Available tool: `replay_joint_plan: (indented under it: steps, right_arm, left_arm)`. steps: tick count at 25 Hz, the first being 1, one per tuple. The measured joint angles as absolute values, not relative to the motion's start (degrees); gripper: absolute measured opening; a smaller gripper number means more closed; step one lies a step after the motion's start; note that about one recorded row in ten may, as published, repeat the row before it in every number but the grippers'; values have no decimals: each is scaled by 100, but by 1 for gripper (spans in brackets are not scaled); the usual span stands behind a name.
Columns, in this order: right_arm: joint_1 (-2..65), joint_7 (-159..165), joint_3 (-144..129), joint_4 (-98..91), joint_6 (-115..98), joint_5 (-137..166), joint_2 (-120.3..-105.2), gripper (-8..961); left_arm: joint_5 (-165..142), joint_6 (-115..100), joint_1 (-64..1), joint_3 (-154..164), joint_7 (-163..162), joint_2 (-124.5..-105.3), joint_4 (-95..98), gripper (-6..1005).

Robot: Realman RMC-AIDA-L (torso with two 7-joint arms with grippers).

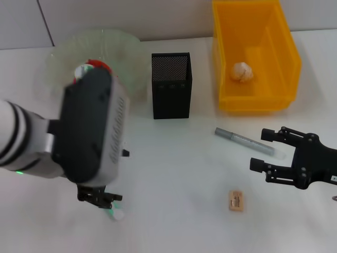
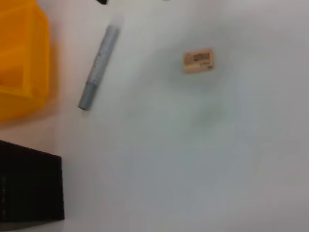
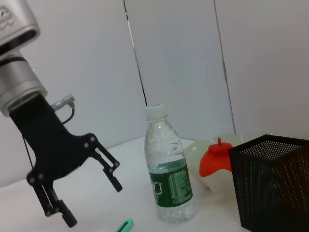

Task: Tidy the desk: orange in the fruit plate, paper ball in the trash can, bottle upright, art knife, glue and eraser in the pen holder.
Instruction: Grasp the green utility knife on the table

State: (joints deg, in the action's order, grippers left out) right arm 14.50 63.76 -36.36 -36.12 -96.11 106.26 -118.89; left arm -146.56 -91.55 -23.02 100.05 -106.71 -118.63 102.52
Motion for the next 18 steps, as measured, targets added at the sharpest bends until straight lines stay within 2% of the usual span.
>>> replay_joint_plan:
  steps: [18]
  right_arm:
    - [1493,6513,-3600,-3420,-9677,10574,-11929,830]
  left_arm:
    - [-15640,-9614,-3549,11729,-10634,-11811,9661,813]
